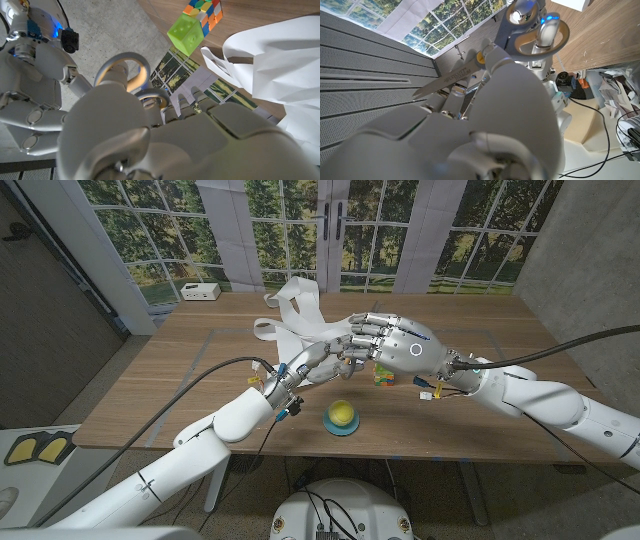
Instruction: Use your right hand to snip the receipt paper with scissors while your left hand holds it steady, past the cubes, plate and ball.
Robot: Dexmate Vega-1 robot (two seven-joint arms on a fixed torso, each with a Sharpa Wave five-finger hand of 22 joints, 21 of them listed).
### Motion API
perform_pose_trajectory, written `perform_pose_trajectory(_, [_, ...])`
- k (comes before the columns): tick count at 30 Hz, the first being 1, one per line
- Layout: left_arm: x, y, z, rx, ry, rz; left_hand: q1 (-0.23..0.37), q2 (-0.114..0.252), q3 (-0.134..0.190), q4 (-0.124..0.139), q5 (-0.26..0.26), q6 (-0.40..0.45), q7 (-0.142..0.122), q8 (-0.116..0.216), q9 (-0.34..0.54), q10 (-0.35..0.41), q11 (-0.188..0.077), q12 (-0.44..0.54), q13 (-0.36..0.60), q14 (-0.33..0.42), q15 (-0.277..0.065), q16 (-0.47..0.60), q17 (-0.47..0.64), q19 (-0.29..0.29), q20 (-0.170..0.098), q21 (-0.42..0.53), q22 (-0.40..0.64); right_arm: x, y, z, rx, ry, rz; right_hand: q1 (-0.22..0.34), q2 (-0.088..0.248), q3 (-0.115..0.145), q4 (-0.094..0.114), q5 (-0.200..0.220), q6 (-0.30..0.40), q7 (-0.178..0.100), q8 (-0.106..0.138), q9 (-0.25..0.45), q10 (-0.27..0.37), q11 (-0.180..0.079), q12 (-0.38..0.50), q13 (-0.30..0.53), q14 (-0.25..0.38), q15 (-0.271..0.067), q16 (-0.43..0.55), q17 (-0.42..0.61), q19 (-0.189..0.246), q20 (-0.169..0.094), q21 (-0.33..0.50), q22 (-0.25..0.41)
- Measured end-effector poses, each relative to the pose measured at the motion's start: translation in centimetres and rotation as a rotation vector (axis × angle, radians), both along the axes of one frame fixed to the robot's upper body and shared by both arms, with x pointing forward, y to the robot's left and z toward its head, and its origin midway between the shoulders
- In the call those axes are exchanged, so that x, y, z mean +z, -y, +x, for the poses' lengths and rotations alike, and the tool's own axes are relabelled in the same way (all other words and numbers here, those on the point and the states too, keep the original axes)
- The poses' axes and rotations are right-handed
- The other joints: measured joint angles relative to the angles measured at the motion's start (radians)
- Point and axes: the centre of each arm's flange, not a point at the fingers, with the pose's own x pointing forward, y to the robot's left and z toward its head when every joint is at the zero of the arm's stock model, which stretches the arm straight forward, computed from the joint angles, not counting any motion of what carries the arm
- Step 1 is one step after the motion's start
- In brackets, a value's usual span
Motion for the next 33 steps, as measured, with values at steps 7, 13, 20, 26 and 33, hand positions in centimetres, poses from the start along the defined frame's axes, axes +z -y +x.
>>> perform_pose_trajectory(7, [0.0, -0.08, -0.03, 0.014, 0.013, -0.002, 0.011, 0.011, -0.001, -0.007, -0.039, 0.006, -0.005, 0.0, 0.0, 0.119, -0.001, 0.035, 0.005, 0.071, -0.003, 0.007, 0.0, 0.026, -0.005, 0.003, 0.0, 0.15, -0.27, -0.15, 0.007, -0.003, 0.01, 0.0, 0.0, 0.0, 0.0, -0.001, -0.009, 0.002, 0.0, 0.004, 0.0, 0.0, -0.004, 0.0, 0.006, -0.006, -0.003, 0.0, -0.007, 0.003, 0.005, -0.005])
perform_pose_trajectory(13, [-0.04, -0.05, -0.03, 0.021, 0.017, -0.011, 0.019, 0.023, 0.007, -0.016, -0.061, 0.042, -0.023, 0.009, 0.004, 0.208, 0.018, 0.068, 0.005, 0.161, -0.004, 0.016, 0.0, 0.048, -0.005, 0.006, 0.0, 0.15, -0.39, -0.21, 0.011, -0.008, 0.018, 0.0, 0.0, 0.0, 0.0, 0.002, -0.014, -0.004, 0.0, 0.005, 0.0, 0.0, -0.004, 0.0, 0.006, -0.006, -0.004, 0.0, -0.009, 0.002, 0.013, -0.005])
perform_pose_trajectory(20, [-0.14, 0.03, -0.08, 0.03, 0.022, -0.028, 0.017, 0.028, 0.04, -0.019, -0.069, 0.133, -0.054, 0.034, 0.007, 0.289, 0.029, 0.092, 0.017, 0.286, -0.006, 0.031, 0.002, 0.086, 0.004, 0.009, 0.0, 0.1, -0.51, -0.31, 0.012, -0.011, 0.024, 0.0, 0.0, 0.0, 0.0, 0.003, -0.014, -0.004, 0.0, 0.005, 0.0, 0.0, -0.007, 0.0, 0.006, -0.006, -0.004, 0.0, -0.011, 0.0, 0.017, -0.005])
perform_pose_trajectory(26, [-0.29, 0.04, -0.14, 0.036, 0.027, -0.049, 0.013, 0.031, 0.056, -0.003, -0.069, 0.153, -0.118, 0.042, 0.009, 0.317, 0.058, 0.103, 0.035, 0.355, -0.008, 0.039, 0.009, 0.13, 0.009, 0.015, 0.0, 0.14, -0.61, -0.42, 0.01, -0.01, 0.03, 0.0, 0.0, 0.0, 0.0, 0.003, -0.014, -0.004, 0.0, 0.005, 0.0, 0.0, -0.007, 0.0, 0.006, -0.006, -0.004, 0.001, -0.012, -0.002, 0.025, -0.009])
perform_pose_trajectory(33, [-0.56, 0.0, -0.23, 0.039, 0.026, -0.071, 0.013, 0.031, 0.051, 0.002, -0.064, 0.141, -0.145, 0.048, 0.008, 0.298, 0.038, 0.114, 0.127, 0.439, -0.013, 0.12, 0.098, 0.194, 0.056, 0.033, 0.016, 0.11, -0.77, -0.59, 0.01, -0.012, 0.03, 0.0, 0.0, 0.0, 0.0, 0.003, -0.014, -0.004, 0.0, 0.005, 0.002, -0.002, -0.007, 0.0, 0.006, -0.006, -0.007, 0.0, -0.016, 0.002, 0.032, -0.009])
